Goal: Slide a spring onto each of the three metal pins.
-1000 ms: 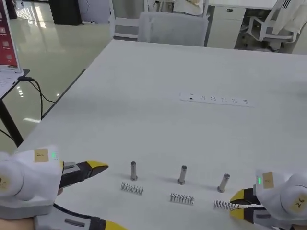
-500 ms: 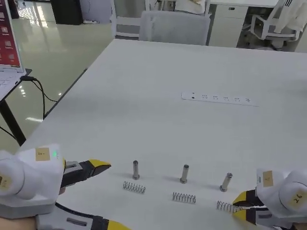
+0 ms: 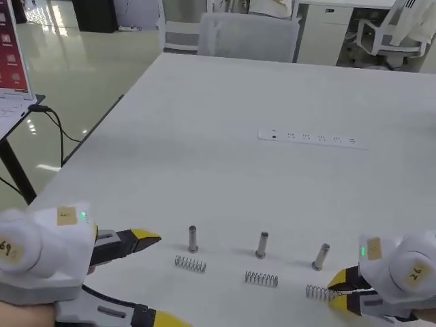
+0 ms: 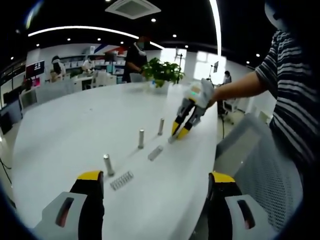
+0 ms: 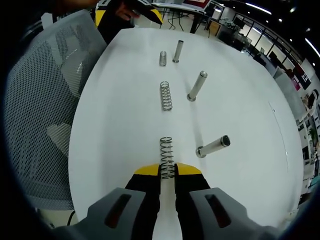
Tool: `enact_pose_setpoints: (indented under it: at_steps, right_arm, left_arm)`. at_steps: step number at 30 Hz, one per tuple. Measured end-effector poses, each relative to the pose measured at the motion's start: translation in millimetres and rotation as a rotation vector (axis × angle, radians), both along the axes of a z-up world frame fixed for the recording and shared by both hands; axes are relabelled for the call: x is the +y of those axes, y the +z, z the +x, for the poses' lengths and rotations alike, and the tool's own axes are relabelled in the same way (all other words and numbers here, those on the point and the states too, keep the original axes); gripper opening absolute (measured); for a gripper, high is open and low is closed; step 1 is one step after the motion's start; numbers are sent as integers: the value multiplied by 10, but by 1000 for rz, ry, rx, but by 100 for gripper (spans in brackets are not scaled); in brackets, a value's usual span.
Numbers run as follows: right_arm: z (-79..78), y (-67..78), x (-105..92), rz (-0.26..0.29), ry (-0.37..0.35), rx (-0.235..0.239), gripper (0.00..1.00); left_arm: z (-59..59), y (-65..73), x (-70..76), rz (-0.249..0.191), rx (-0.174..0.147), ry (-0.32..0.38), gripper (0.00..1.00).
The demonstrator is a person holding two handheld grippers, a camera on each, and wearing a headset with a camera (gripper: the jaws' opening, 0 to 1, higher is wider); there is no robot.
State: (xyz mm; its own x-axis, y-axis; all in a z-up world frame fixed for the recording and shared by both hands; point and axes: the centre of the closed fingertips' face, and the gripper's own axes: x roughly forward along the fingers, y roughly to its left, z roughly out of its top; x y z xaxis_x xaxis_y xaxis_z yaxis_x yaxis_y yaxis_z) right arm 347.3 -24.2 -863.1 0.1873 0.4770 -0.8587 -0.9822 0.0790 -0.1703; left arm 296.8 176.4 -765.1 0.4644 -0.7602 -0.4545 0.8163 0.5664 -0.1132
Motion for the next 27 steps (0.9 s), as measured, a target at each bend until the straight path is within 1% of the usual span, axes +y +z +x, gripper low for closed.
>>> enact_pose_setpoints:
  at_steps: [2, 4, 7, 12, 14, 17, 19, 20, 27]
  right_arm:
    - [-5, 17, 3, 7, -7, 0, 7]
    - [-12, 76, 17, 22, -7, -9, 7]
    - [-25, 164, 48, 39, -7, -13, 7]
    - [-60, 306, 137, 65, 5, -23, 7]
    - [-74, 342, 170, 68, 12, -26, 7]
    - [-102, 417, 243, 81, 29, -31, 7]
    - [-118, 477, 306, 98, 37, -33, 7]
    - [-133, 516, 350, 110, 38, -30, 7]
    - [-207, 652, 529, 143, 75, -34, 7]
  left_arm:
    - [16, 9, -23, -5, -1, -5, 82]
    - [34, 22, -61, -10, -8, -17, 80]
    - [58, 28, -131, -25, -9, -37, 78]
    - [86, -12, -257, -27, -12, -79, 73]
    - [95, -33, -280, -33, -6, -89, 71]
    - [95, -34, -314, -50, -3, -98, 67]
    - [99, -32, -353, -53, -9, -109, 65]
    - [102, -33, -380, -56, -8, -114, 64]
    - [112, -52, -569, -63, -17, -170, 55]
